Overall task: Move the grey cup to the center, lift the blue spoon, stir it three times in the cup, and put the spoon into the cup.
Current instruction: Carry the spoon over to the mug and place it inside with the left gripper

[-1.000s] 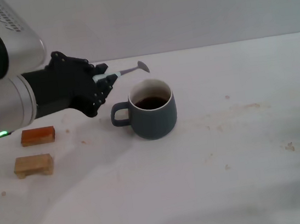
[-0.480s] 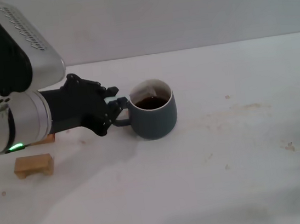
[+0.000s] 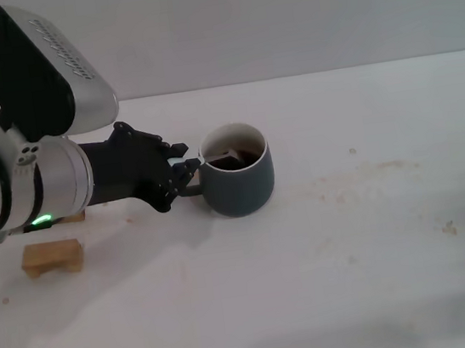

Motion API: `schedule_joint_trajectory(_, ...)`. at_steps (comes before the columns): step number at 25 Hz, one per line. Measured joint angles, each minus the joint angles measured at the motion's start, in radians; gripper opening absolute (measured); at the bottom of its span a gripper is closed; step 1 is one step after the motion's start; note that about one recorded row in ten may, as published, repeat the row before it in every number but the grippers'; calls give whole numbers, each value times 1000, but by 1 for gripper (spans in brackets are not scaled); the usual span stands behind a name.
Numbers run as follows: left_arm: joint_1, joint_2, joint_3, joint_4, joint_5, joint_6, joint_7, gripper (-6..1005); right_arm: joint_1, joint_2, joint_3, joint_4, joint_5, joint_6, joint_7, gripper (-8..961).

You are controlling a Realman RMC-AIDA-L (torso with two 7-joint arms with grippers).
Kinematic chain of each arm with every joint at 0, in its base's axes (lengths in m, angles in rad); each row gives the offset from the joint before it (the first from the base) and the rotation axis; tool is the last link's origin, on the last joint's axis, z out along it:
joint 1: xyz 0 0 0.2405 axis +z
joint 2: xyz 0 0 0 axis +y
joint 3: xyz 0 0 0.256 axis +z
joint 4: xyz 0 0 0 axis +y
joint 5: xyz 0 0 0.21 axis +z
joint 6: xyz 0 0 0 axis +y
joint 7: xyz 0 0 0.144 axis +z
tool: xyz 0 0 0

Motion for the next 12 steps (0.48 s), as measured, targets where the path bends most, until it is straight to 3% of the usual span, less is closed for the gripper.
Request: schedule_joint_trajectory(12, -102, 0, -9, 170, -3, 73, 28, 177, -13, 1, -4, 4, 0, -26, -1, -2)
